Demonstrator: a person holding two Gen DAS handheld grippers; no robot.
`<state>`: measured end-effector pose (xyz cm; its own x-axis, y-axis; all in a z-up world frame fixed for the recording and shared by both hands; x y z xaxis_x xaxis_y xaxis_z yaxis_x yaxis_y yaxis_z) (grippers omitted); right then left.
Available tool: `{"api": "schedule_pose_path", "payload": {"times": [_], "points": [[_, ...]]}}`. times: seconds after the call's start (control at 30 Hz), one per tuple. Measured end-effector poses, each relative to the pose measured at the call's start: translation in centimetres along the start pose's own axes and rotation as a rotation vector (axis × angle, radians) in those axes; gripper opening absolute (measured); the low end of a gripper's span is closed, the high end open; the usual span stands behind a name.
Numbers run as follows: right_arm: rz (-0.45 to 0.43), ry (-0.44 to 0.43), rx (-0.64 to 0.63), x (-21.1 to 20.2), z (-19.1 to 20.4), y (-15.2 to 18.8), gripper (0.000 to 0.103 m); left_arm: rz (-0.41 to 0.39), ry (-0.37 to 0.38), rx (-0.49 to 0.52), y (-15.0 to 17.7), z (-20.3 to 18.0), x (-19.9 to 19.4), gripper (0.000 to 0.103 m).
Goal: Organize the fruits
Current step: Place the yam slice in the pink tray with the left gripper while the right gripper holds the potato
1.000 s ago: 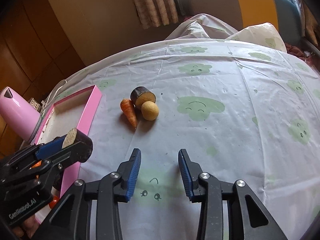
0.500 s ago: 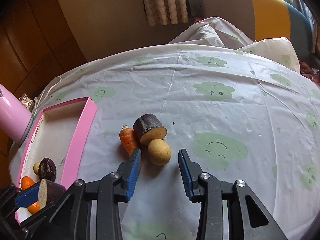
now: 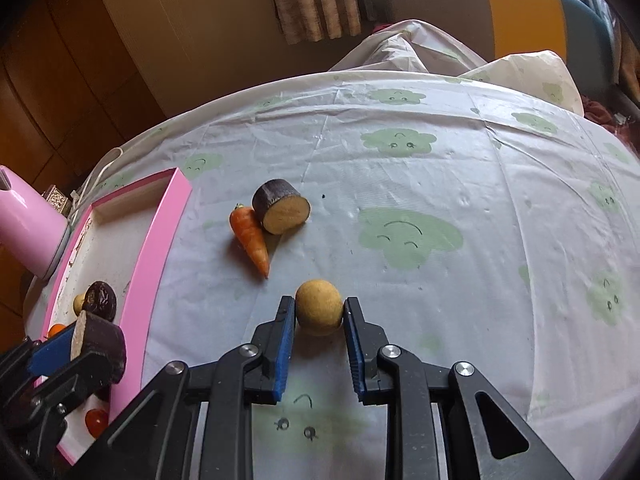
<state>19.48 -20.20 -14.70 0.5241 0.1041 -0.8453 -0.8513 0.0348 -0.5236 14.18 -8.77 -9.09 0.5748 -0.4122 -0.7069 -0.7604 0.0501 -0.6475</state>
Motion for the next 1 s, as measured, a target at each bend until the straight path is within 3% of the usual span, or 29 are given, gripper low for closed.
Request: {"api": "schedule_pose_path", "payload": {"times": [0.33,0.57,1.0], "points": [[0.006,0.02,0.002,-2.3,-0.2,3.6,0.024,-0.017,-0.001,-0.003,1.2,-0.3,-1.9,0.036],[-0.04,0.031,0.01,-3.4,-0.4,5.1,0.024,-0.027,-0.025,-0.036,2.4,1.3,-3.2,0.036],[-0.023,0.042,-0.011,-2.9,-0.4,5.1,0.024,-0.109,-0.175,-0.184,-0.1,11.6,-6.0,0.036]]}}
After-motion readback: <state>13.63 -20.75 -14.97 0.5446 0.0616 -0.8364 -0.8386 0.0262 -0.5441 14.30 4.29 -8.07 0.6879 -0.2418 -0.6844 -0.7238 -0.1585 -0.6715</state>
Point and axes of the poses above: each gripper's, at about its wrist camera, not at the fingertips, and x roughly the way its jaws point, z to its left, y to its underside, the point moved 10 cm from there along x, roughly the way its jaws point, and after that the axes turned 9 degrees about y, right-handed, at the moved point
